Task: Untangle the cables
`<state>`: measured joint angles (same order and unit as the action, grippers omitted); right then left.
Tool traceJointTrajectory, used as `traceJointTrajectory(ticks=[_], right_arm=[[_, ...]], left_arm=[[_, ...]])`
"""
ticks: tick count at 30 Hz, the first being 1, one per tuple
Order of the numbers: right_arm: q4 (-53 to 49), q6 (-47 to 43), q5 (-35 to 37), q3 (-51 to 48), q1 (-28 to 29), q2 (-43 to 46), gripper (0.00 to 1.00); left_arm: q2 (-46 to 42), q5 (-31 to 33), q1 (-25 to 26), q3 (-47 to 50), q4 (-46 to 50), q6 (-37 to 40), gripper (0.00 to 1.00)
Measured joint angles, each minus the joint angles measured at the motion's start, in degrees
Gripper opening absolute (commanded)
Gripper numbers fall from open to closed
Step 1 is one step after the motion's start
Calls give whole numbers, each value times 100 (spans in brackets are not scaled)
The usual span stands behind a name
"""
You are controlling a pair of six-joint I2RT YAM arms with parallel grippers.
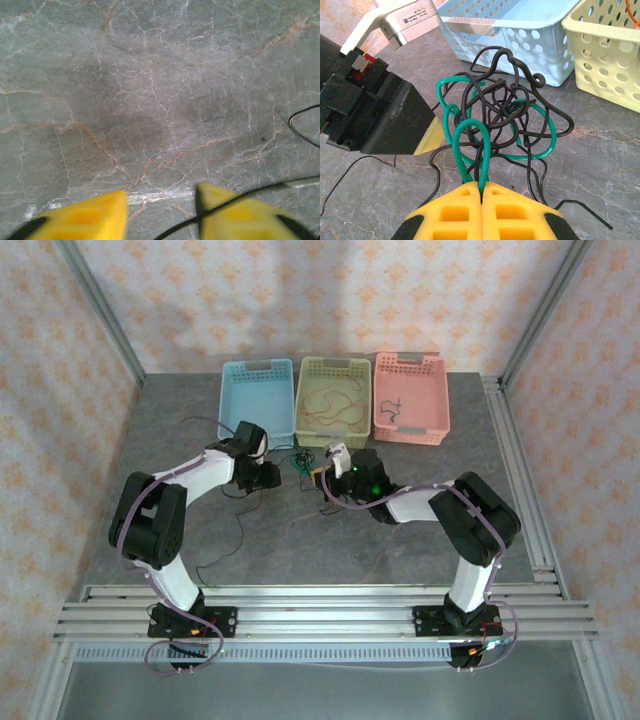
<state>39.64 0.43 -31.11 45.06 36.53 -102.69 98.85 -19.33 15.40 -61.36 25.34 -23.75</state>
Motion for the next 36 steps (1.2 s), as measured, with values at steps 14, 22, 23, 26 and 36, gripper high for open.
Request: traceJointTrajectory(ticks=[14, 22, 23, 26, 36], right_arm=[[570, 111, 1178, -695, -98, 273, 0], [1502, 457, 2472, -1300, -516, 645, 0], [1578, 474, 2669, -1370, -527, 684, 0], [1764, 498, 3182, -1530, -509, 809, 0], [1873, 553, 4990, -1812, -634, 988, 0]], left_arm=[[-1864, 957, 0, 678, 138, -264, 0], [-4028, 1602, -529, 1104, 479, -675, 0], [-4277, 1668, -588, 1134, 557, -702, 0], [-4922, 1845, -671, 1139, 837, -780, 0], [-6319, 3224, -844, 953, 1738, -984, 0]])
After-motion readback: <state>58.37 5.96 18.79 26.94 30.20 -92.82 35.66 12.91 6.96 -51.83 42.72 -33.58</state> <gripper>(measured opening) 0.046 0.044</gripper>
